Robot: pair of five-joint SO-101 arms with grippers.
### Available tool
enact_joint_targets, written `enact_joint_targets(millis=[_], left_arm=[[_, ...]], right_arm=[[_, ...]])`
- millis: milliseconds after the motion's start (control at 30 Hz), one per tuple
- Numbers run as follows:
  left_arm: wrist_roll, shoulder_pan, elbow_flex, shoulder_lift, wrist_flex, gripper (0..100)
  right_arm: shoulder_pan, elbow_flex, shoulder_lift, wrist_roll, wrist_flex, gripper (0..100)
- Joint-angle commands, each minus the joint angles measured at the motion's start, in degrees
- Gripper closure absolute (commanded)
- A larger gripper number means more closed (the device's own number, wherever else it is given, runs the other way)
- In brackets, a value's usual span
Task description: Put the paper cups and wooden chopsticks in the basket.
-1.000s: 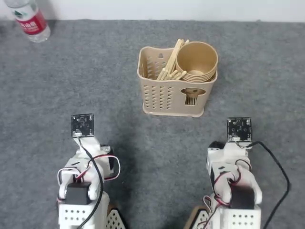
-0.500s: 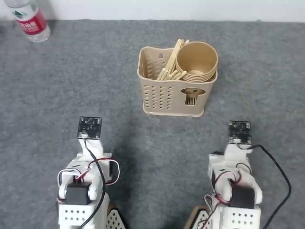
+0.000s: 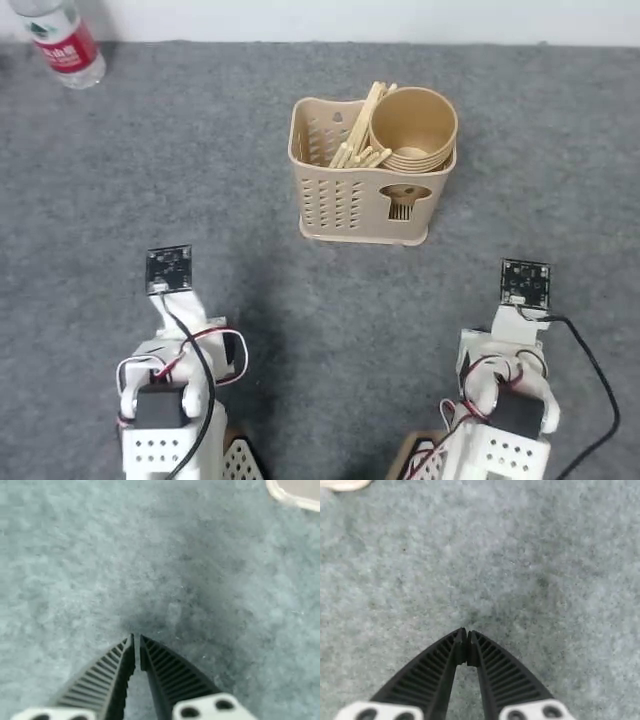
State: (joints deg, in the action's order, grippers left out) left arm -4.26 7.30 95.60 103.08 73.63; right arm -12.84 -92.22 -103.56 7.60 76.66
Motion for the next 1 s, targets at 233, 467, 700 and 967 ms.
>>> enact_joint_targets(millis=[233, 467, 700, 967], left_arm=[[3.25, 1.32, -0.22, 1.14, -0.88, 99], [5.10, 1.58, 0.84, 1.05, -1.41, 99], [5.10, 1.76, 0.84, 1.05, -1.41, 99], [5.27, 1.49, 0.84, 1.05, -1.41, 99]], right_arm=[[0.57, -0.79, -0.48, 0.79, -0.13, 99.1], [17.63, -4.13, -0.31, 0.79, -1.63, 99.1], [26.24, -4.22, -0.31, 0.88, -1.63, 99.1], [22.02, -4.22, -0.31, 0.88, -1.63, 99.1]])
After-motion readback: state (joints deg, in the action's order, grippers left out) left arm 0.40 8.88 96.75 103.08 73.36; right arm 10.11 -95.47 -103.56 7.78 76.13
